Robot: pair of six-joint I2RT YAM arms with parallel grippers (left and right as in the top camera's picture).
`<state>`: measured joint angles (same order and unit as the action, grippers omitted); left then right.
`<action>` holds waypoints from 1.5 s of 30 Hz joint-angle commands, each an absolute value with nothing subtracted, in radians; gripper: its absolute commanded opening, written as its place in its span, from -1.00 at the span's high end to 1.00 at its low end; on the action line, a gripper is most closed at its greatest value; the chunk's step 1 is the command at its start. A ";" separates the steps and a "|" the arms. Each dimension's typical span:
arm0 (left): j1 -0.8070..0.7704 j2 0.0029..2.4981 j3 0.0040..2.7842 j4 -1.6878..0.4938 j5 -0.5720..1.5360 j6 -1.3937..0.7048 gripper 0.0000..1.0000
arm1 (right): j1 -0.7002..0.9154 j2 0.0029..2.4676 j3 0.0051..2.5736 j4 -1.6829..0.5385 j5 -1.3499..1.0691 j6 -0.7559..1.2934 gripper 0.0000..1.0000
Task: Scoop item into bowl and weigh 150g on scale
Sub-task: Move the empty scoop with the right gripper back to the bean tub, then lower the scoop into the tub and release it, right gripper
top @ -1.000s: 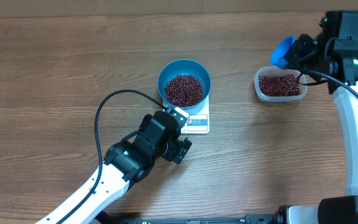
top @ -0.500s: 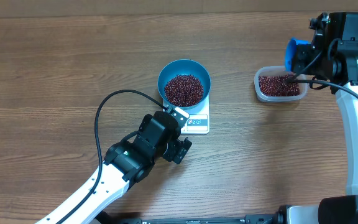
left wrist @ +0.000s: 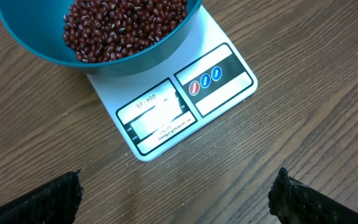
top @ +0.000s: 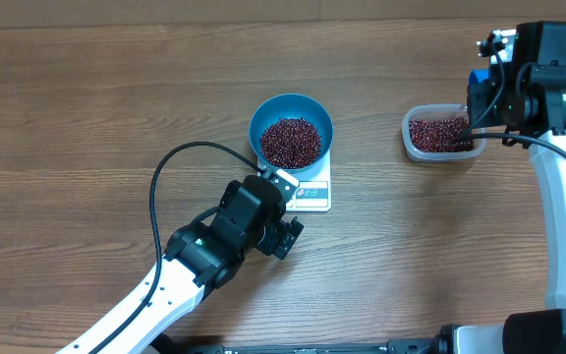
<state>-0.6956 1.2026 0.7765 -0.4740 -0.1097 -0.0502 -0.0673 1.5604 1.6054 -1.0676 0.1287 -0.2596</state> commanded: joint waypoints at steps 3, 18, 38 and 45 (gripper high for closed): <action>-0.694 1.210 0.767 -0.472 -0.122 -0.056 -0.99 | 0.019 1.539 1.638 -1.069 0.287 -0.288 0.92; -0.694 1.210 0.767 -0.472 -0.122 -0.056 -0.99 | 0.027 1.558 1.633 -1.080 0.223 0.278 0.92; -0.694 1.210 0.767 -0.472 -0.122 -0.056 -0.99 | 0.022 1.584 1.408 -0.962 0.223 1.017 0.92; -0.694 1.210 0.767 -0.472 -0.123 -0.056 -0.99 | 0.022 1.584 1.349 -0.852 0.223 1.029 0.91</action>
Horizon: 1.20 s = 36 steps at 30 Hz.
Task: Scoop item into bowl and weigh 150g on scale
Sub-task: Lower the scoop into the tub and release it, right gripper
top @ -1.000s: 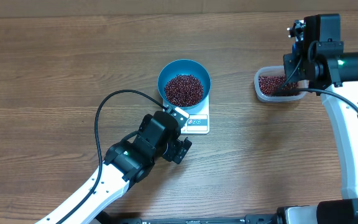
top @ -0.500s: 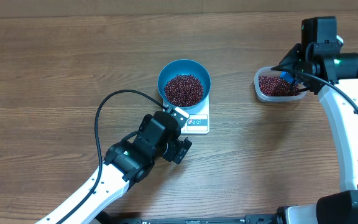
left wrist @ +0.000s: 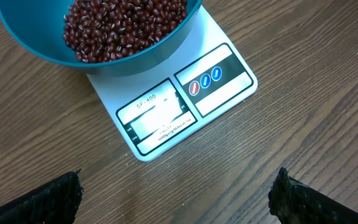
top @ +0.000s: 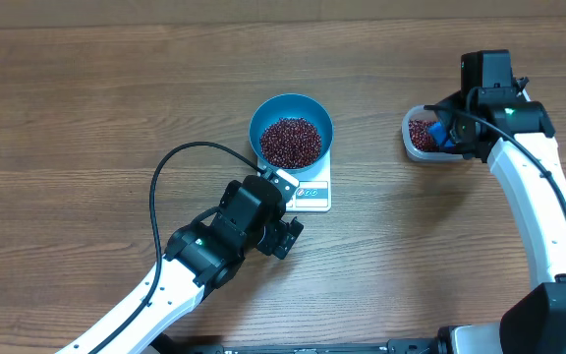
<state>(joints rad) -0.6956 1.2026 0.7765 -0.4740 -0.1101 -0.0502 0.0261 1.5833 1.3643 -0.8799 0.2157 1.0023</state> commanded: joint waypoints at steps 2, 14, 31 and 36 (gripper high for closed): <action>-0.694 1.210 0.767 -0.472 -0.122 -0.056 -0.99 | 0.022 1.588 1.348 -0.839 0.223 1.029 0.91; -0.694 1.210 0.767 -0.472 -0.123 -0.056 -0.99 | 0.022 1.631 1.348 -0.823 0.204 1.028 -0.88; -0.694 1.210 0.767 -0.472 -0.122 -0.056 -0.99 | 0.022 1.630 1.348 -0.916 0.194 0.937 -1.00; -0.694 1.210 0.767 -0.472 -0.123 -0.056 -0.99 | 0.022 1.627 1.366 -1.062 0.143 0.734 -1.00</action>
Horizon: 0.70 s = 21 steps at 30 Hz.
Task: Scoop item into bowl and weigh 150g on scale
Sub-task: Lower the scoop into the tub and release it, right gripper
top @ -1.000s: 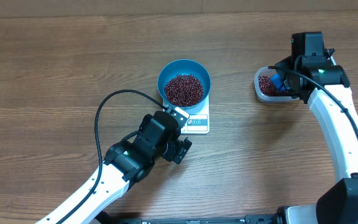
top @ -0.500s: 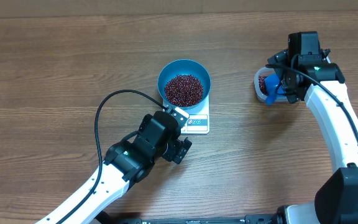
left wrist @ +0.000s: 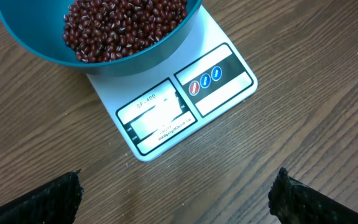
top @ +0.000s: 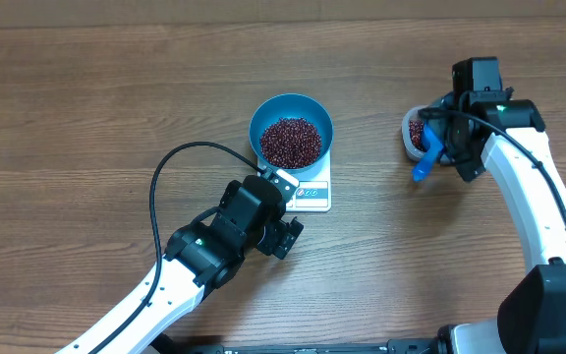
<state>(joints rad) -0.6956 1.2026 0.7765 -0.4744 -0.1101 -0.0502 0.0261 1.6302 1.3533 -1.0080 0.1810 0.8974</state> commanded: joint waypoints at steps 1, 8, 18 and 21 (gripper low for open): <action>-0.694 1.210 0.767 -0.472 -0.123 -0.056 -0.99 | 0.022 1.627 1.375 -1.083 0.130 0.701 -1.00; -0.694 1.210 0.767 -0.472 -0.123 -0.056 -0.99 | 0.022 1.620 1.564 -1.391 0.092 0.511 -1.00; -0.694 1.210 0.767 -0.472 -0.122 -0.056 -0.99 | 0.022 1.568 1.909 -1.694 -0.004 0.395 -1.00; -0.694 1.210 0.767 -0.472 -0.123 -0.056 -0.99 | 0.022 1.552 1.912 -1.693 -0.003 0.395 -1.00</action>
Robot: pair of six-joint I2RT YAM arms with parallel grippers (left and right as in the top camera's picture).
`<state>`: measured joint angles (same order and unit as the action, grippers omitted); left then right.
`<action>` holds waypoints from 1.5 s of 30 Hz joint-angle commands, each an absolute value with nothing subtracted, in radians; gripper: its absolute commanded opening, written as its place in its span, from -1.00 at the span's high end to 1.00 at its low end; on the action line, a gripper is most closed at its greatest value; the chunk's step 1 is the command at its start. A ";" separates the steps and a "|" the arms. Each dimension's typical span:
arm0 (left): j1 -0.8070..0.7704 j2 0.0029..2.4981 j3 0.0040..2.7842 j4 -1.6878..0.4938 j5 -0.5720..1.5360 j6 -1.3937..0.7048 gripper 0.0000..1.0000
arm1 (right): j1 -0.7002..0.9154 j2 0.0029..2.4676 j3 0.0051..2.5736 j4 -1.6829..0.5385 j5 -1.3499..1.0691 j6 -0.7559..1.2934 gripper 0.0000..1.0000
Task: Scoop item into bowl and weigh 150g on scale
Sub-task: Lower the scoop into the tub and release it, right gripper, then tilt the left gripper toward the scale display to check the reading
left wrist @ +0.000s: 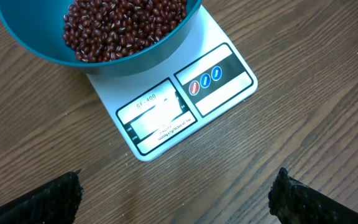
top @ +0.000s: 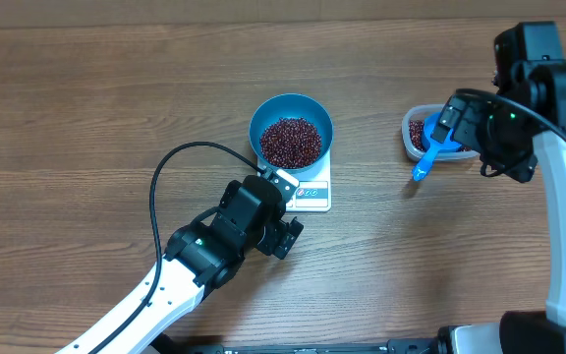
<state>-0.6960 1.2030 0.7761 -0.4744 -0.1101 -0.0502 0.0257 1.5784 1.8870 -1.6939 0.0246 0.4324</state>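
Note:
A blue bowl [top: 291, 138] [left wrist: 104, 31] full of red beans stands on the white scale [top: 310, 192] [left wrist: 185, 106], whose display is too faint to read. My left gripper [top: 285, 236] [left wrist: 176, 205] hovers open just in front of the scale, with nothing between its fingers. A clear container [top: 423, 133] of beans sits at the right. The blue scoop [top: 427, 157] leans on its front rim, handle down on the table. My right gripper [top: 452, 118] hangs open just above the scoop's upper end.
A black cable [top: 165, 167] loops over the table left of the left arm. The right arm's white link runs down the right edge. Bare wooden table [top: 116, 88] lies all around.
The right arm has pulled back to the right and risen. The scoop stays where it was, leaning on the container's rim. The left arm, bowl and scale have not moved.
The right gripper was first at the container's right side with the scoop. Then it was over the container, scoop in the beans. Then it held the scoop against the front rim, handle toward the table. Now the arm stands off and the scoop rests alone.

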 commanded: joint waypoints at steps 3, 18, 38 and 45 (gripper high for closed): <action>-0.694 1.210 0.767 -0.472 -0.123 -0.056 -0.99 | 0.022 1.554 1.910 -1.693 -0.003 0.395 -1.00; -0.694 1.210 0.767 -0.472 -0.122 -0.056 -0.99 | 0.022 1.554 1.910 -1.685 -0.002 0.395 -1.00; -0.694 1.210 0.767 -0.472 -0.123 -0.056 -0.99 | 0.022 1.554 1.910 -1.685 -0.002 0.395 -1.00; -0.694 1.211 0.767 -0.472 -0.160 -0.044 -0.99 | 0.022 1.554 1.910 -1.684 -0.002 0.395 -1.00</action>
